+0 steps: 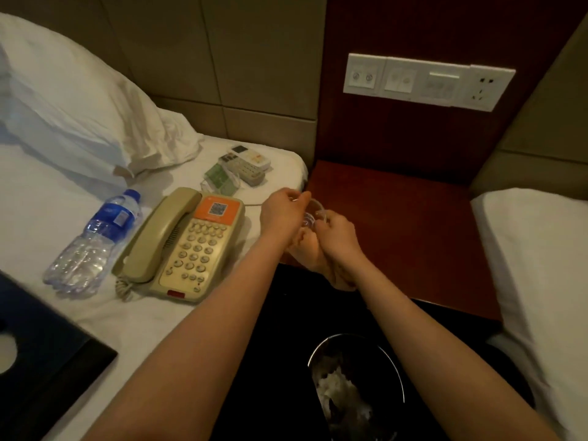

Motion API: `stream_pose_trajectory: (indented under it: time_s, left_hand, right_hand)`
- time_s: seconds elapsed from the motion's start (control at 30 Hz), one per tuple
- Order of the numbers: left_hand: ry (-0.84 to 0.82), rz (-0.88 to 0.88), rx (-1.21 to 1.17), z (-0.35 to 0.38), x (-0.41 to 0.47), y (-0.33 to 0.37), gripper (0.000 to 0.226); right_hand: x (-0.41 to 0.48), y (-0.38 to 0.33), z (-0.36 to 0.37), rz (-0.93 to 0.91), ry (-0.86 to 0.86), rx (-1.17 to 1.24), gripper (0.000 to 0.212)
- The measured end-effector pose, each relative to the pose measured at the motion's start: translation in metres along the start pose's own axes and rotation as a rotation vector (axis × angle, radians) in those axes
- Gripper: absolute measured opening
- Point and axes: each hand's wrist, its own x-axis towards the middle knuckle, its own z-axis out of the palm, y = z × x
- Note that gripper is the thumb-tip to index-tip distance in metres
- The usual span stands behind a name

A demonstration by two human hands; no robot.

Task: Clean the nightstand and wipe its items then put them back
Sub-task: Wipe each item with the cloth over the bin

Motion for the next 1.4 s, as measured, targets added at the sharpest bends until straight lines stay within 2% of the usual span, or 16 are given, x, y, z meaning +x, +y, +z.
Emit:
stream_pose_trajectory:
  time_s: [0.1, 0.17, 0.33, 0.4, 0.5, 0.6, 0.67, 0.77, 0.87, 1.0, 1.17, 1.33, 1.4]
  left_hand:
    - [0.156, 0.003, 0.117, -0.03, 0.031, -0.019, 0.043]
    - [0.208, -0.105, 0.106, -0.05, 0.047, -0.03, 0.049]
    - [0.099, -0.348, -0.421, -0.094, 0.084, -0.049, 0.021]
    - [0.124, -0.386, -0.456, -0.109, 0.102, -0.056, 0.015]
    - [0.183, -0.41, -0.52, -0.132, 0.133, -0.07, 0.01]
    - [0.263, -0.417, -0.506, -0.15, 0.164, -0.088, 0.03]
    - [0.313, -0.455, -0.522, -0.156, 0.179, -0.098, 0.032]
    - [0.336, -0.458, -0.541, -0.157, 0.201, -0.111, 0.039]
    - [0.379, -0.517, -0.58, -0.152, 0.216, -0.123, 0.04]
    - [0.26, -0.564, -0.478, -0.142, 0.226, -0.133, 0.036]
    - [0.288, -0.62, -0.447, -0.139, 0.237, -0.152, 0.039]
    - [0.201, -0.612, -0.371, -0.144, 0.231, -0.158, 0.043]
    - [0.147, -0.583, -0.25, -0.15, 0.223, -0.152, 0.041]
  right_hand:
    - [0.028, -0.025, 0.009, 0.043, -0.068, 0.142, 0.028]
    - [0.045, -0.043, 0.017, 0.039, -0.068, 0.223, 0.033]
    - [0.086, -0.102, 0.043, -0.025, -0.142, 0.268, 0.038]
    - [0.099, -0.122, 0.055, -0.027, -0.171, 0.277, 0.038]
    - [0.119, -0.15, 0.075, 0.039, -0.256, 0.297, 0.023]
    - [0.134, -0.169, 0.095, 0.123, -0.367, 0.286, 0.026]
    - [0.146, -0.173, 0.11, 0.183, -0.422, 0.319, 0.03]
    - [0.158, -0.178, 0.13, 0.231, -0.457, 0.422, 0.023]
    - [0.168, -0.18, 0.141, 0.257, -0.459, 0.395, 0.024]
    - [0.177, -0.174, 0.145, 0.292, -0.48, 0.333, 0.03]
    - [0.182, -0.175, 0.153, 0.317, -0.465, 0.371, 0.036]
    - [0.178, -0.176, 0.15, 0.373, -0.353, 0.37, 0.027]
    - [0.174, -0.176, 0.144, 0.377, -0.342, 0.338, 0.027]
